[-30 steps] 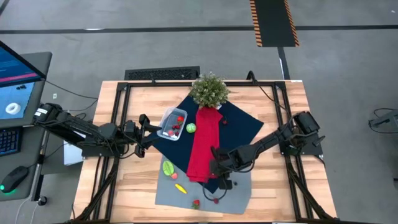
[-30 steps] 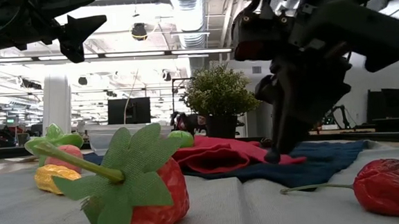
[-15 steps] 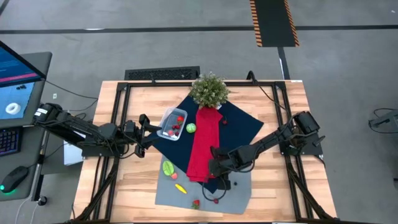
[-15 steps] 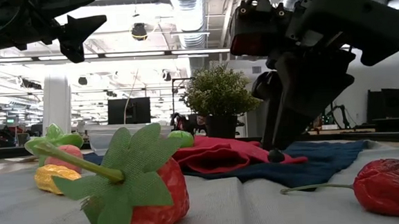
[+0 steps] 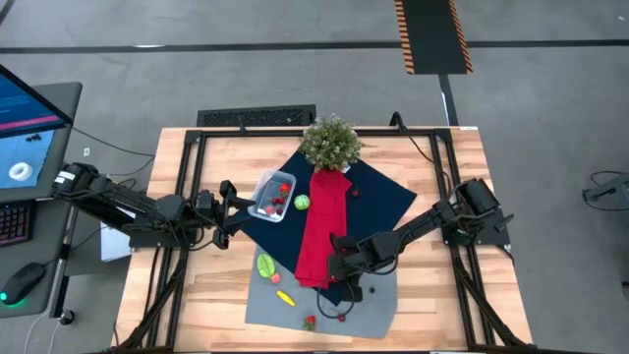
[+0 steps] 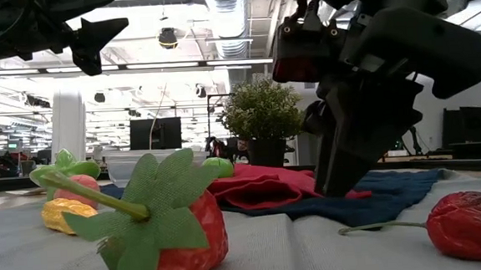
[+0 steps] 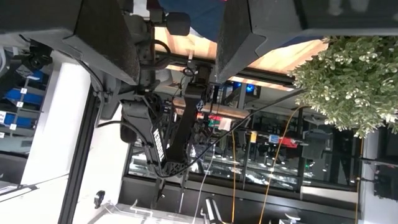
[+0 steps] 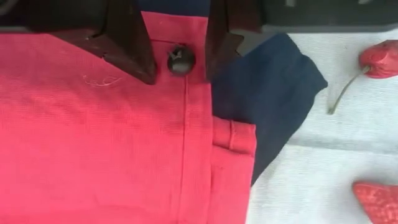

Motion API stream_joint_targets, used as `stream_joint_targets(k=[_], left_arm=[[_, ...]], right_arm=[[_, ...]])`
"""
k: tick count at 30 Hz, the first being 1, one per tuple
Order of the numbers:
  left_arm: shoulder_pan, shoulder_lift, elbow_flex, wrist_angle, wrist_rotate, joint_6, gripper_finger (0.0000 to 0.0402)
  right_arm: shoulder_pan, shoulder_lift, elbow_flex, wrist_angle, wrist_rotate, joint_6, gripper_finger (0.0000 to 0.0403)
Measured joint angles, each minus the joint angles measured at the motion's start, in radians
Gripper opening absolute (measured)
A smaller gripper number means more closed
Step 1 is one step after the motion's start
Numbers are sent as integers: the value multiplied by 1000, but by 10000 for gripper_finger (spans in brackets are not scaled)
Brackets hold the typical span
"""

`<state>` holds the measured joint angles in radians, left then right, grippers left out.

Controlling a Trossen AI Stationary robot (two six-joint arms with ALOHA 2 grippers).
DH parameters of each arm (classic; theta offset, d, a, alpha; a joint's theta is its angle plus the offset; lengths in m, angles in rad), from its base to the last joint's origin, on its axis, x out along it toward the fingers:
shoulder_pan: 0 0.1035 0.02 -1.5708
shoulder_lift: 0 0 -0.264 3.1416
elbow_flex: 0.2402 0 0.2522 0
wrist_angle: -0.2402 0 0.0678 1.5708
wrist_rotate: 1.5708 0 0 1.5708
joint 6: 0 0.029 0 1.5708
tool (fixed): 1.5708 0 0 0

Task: Pick and placing Produce into tupperware
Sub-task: Put the left blueberry into the transparent bin

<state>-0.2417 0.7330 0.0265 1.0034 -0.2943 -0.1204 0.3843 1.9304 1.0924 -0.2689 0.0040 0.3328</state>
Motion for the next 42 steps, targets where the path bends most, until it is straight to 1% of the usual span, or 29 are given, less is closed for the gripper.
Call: stream_joint_targets(k=[12, 18, 22, 32, 42], left_arm=[[0, 0, 0, 0, 0, 0, 203], [0, 0, 0, -1, 0, 0, 203], [0, 0, 0, -1, 0, 0, 203], [0, 0, 0, -1, 0, 0, 203], [0, 0, 0, -1, 0, 0, 203]], right_arm=[[8, -8, -3, -18, 1, -1, 120], [8, -8, -2, -27, -2, -1, 111], [8, -8, 7, -49, -29, 4, 116], [22, -3, 55, -155, -45, 7, 139], [18, -4, 56, -156, -52, -1, 147]])
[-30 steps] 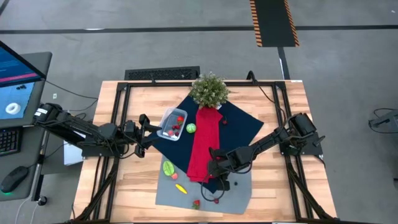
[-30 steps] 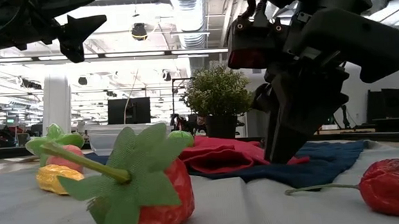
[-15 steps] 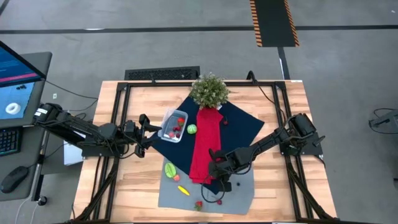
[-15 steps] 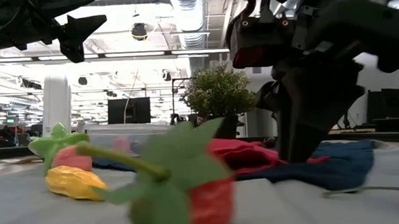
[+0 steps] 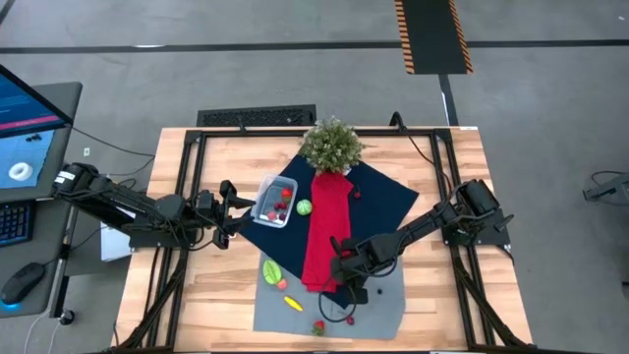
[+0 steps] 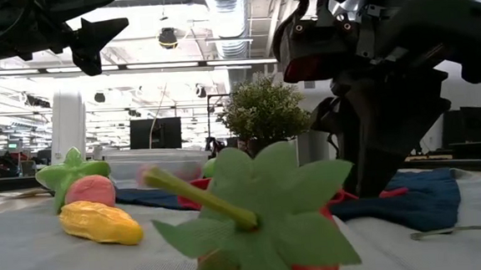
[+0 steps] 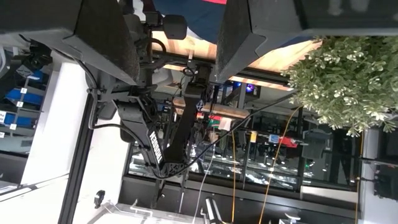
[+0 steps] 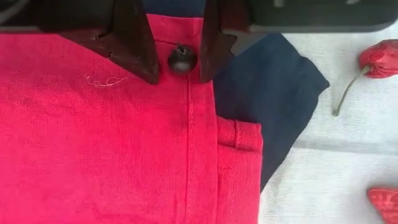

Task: Pick and placing Produce into tupperware
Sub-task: Put the left blueberry into the transparent bin

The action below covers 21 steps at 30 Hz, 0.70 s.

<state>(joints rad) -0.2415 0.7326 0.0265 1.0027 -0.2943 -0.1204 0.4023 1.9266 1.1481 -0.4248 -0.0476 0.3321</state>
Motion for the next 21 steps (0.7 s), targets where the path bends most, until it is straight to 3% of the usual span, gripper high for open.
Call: stream_joint_targets(k=[9, 21], left_arm=[[0, 0, 0, 0, 0, 0, 203], [0, 0, 0, 1, 0, 0, 203]], right_arm=[[-7, 0, 18, -27, -18, -19, 169], [-11, 0, 25, -48, -7, -27, 140]])
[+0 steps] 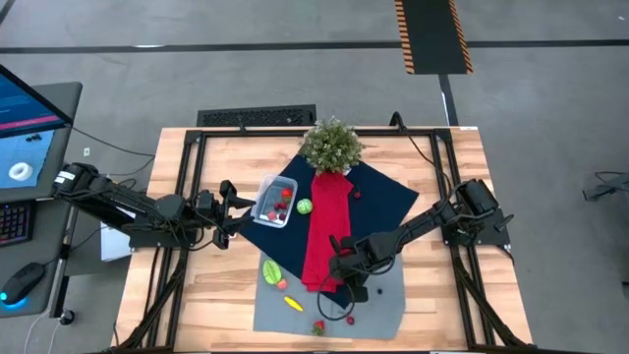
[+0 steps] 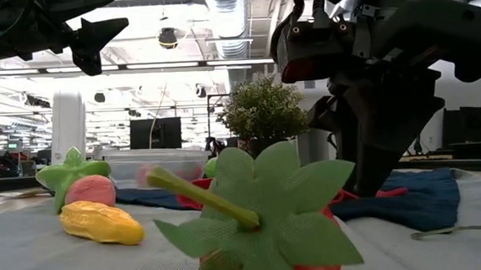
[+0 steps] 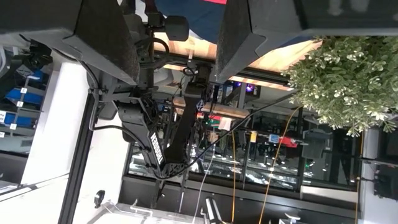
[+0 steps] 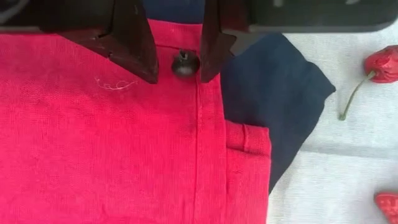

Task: Pick and placing Produce into tupperware
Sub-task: Put the left blueberry into the transparent bin

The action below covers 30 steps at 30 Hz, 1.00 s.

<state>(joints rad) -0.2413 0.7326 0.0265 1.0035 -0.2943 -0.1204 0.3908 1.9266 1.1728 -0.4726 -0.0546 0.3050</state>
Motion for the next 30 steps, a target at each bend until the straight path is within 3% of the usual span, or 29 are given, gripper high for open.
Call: stream_joint_targets(k=[14, 25, 30], left_arm=[[0, 0, 0, 0, 0, 0, 203], [0, 0, 0, 0, 0, 0, 203], [0, 0, 0, 0, 0, 0, 203]], right_arm=[[2, 0, 2, -36, -1, 8, 129], [2, -2, 2, -45, -1, 0, 84], [2, -2, 22, -72, -1, -26, 82]])
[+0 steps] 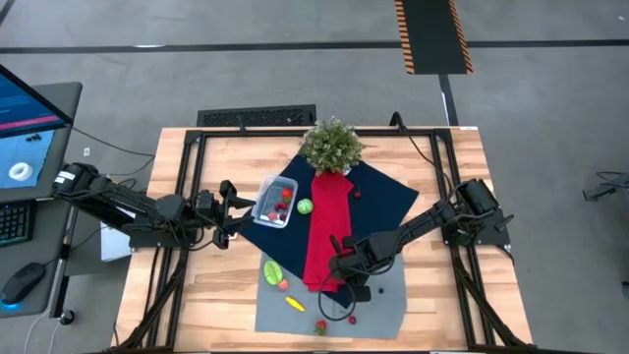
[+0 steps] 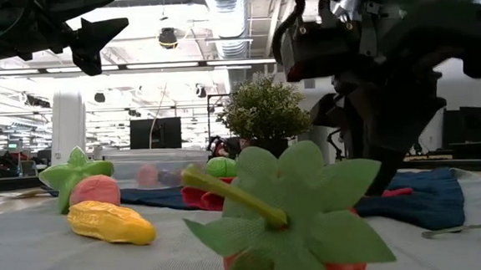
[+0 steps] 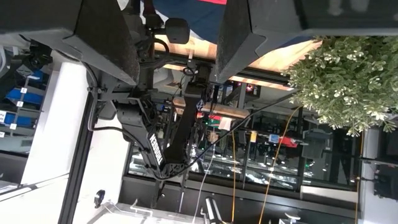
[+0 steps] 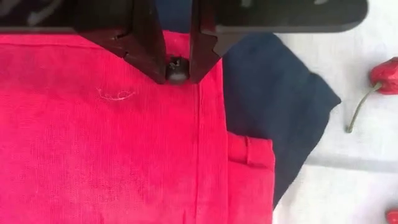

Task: Pick and placing Produce into tupperware
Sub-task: Put the left blueberry into the transparent bin

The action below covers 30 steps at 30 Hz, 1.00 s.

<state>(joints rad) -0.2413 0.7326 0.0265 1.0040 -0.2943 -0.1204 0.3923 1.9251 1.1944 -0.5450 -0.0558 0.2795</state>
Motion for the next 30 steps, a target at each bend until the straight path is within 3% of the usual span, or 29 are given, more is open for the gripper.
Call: stream_joint_targets(k=[9, 14, 18, 30], left_arm=[[0, 0, 0, 0, 0, 0, 203], [0, 0, 0, 1, 0, 0, 203], [0, 0, 0, 17, -8, 0, 203], [0, 0, 0, 89, 46, 1, 203]], right_arm=[[-1, 0, 71, -35, 2, -70, 77], [-32, 0, 107, -10, 70, -164, 78], [-79, 0, 118, 98, 142, -277, 78], [-302, 0, 119, 480, 115, -500, 78]])
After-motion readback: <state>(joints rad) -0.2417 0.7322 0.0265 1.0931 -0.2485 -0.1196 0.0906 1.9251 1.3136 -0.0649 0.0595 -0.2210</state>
